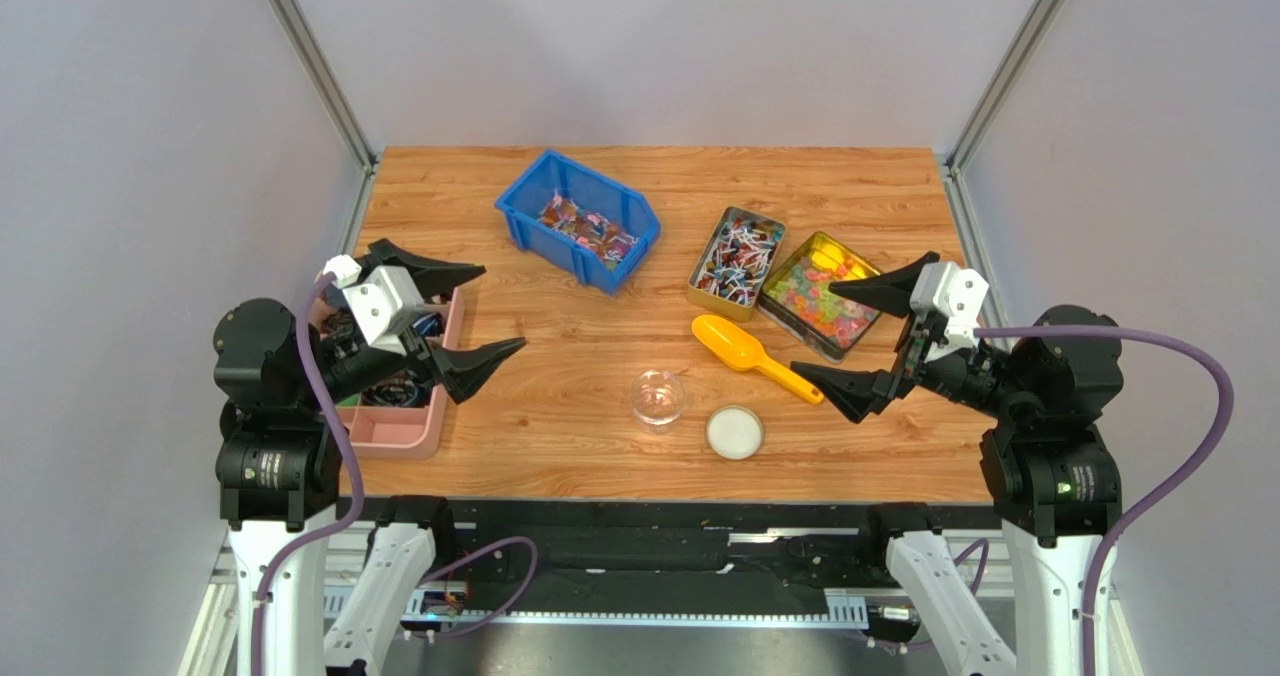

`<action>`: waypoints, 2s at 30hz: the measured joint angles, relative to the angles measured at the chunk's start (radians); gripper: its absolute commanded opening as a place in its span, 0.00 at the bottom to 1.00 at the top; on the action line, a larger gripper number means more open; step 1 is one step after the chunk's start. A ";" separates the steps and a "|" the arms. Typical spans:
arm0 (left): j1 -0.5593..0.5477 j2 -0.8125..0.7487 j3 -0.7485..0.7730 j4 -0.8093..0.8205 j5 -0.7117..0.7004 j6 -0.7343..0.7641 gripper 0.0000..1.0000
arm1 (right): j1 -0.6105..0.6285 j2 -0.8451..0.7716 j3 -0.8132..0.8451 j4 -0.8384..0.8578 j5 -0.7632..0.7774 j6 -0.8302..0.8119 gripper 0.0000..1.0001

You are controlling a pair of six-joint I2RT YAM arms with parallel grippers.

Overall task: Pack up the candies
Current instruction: Pick up the spatula from the center of the board.

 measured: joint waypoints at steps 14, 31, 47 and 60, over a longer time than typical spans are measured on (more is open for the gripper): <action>0.000 0.006 -0.008 0.022 0.006 -0.006 0.98 | 0.000 0.010 -0.050 0.060 0.007 0.006 0.98; -0.022 0.238 -0.008 0.046 -0.217 0.058 0.99 | 0.050 0.400 -0.190 0.092 0.464 -0.047 0.90; -0.177 0.472 -0.056 0.097 -0.406 0.091 0.99 | 0.267 0.695 -0.202 0.096 0.774 -0.149 0.69; -0.186 0.413 -0.101 0.137 -0.407 0.078 0.99 | 0.280 0.798 -0.211 0.041 0.764 -0.236 0.63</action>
